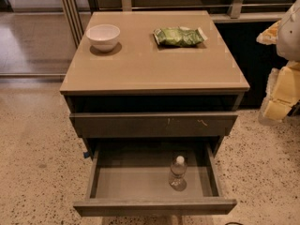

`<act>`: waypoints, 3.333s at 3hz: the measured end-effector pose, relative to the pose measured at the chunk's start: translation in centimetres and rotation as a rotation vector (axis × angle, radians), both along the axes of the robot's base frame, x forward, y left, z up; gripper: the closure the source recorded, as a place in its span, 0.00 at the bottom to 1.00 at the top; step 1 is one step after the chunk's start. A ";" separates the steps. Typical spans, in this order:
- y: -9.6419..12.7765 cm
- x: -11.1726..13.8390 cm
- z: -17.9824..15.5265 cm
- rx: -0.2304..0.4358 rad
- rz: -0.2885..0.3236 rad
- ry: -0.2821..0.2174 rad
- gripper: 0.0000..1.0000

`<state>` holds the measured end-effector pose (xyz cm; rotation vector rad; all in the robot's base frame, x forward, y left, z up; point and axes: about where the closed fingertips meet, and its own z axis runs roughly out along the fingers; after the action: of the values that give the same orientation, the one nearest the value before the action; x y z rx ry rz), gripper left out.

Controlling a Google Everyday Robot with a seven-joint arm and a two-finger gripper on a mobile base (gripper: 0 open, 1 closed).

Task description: Pick water bottle from middle drawer and place on counter

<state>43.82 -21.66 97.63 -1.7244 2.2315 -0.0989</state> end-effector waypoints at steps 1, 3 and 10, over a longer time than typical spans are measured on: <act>0.0 0.0 0.0 0.000 0.000 0.000 0.00; 0.0 0.3 -2.2 0.037 -0.010 -0.003 0.27; 1.2 3.2 -32.9 0.467 -0.022 0.048 1.00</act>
Offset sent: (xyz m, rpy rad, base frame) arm 0.0000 0.0000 0.0000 0.0000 0.0000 0.0000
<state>47.04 -20.44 64.77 -1.4565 2.0898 0.4286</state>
